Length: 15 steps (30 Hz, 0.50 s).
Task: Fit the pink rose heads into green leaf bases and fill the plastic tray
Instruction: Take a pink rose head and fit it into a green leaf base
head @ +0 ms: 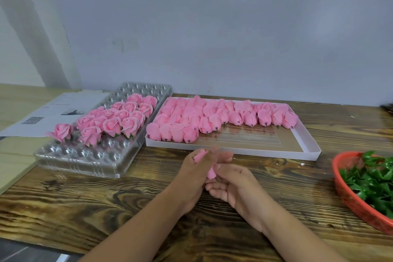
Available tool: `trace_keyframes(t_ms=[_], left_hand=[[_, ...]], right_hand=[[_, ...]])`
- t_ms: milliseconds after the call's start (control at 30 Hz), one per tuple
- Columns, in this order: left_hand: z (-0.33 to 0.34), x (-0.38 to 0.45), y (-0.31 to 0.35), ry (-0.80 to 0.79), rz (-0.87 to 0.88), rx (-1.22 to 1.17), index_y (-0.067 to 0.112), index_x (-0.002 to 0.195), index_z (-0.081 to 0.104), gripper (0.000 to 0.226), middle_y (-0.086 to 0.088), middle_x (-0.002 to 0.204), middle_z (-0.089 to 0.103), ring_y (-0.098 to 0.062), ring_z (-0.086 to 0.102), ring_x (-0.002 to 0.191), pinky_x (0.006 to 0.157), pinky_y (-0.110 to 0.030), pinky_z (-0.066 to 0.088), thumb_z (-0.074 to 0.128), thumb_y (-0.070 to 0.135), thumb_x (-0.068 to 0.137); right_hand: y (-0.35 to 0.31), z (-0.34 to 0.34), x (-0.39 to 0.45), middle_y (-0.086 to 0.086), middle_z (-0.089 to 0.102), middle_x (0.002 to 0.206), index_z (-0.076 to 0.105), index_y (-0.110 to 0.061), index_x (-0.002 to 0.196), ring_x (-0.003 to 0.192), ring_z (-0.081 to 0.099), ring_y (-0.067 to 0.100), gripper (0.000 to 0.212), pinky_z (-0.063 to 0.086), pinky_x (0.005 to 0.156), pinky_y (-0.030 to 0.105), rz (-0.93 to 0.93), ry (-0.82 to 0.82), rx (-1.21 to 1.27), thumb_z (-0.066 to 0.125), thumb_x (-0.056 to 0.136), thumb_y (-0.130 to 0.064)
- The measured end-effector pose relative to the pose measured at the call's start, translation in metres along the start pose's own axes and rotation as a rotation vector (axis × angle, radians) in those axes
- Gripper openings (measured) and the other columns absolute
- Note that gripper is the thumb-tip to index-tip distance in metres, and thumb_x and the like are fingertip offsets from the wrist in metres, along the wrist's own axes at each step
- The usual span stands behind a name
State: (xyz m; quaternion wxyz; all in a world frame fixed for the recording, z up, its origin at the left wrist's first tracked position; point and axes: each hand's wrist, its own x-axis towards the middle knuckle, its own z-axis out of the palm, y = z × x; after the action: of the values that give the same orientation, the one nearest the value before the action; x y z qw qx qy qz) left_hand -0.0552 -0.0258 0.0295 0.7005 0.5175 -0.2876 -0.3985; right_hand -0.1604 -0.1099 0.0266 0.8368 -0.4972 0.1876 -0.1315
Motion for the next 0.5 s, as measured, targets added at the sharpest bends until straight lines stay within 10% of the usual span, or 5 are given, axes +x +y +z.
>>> trace_keyframes(t_ms=[333,500], left_hand=[[0.002,0.001,0.003,-0.014,0.082,0.036,0.026,0.106,0.079,0.060,-0.002,0.125,0.073,-0.018,0.068,0.118,0.093,-0.026,0.055,0.071,0.075,0.072],[-0.009,0.002,0.007,-0.044,0.229,0.181,0.015,0.103,0.076,0.024,-0.003,0.122,0.074,-0.019,0.070,0.113,0.086,-0.026,0.057,0.076,0.032,0.086]], right_hand=[[0.003,0.004,0.003,0.019,0.074,0.104,0.079,-0.006,0.096,0.099,0.073,0.025,0.031,0.058,0.077,0.023,-0.126,0.093,0.126,0.080,0.067,-0.016],[-0.009,-0.008,0.004,0.019,0.074,0.103,0.078,-0.002,0.095,0.087,0.074,0.019,0.030,0.058,0.069,0.020,-0.108,0.067,0.233,0.080,0.065,-0.007]])
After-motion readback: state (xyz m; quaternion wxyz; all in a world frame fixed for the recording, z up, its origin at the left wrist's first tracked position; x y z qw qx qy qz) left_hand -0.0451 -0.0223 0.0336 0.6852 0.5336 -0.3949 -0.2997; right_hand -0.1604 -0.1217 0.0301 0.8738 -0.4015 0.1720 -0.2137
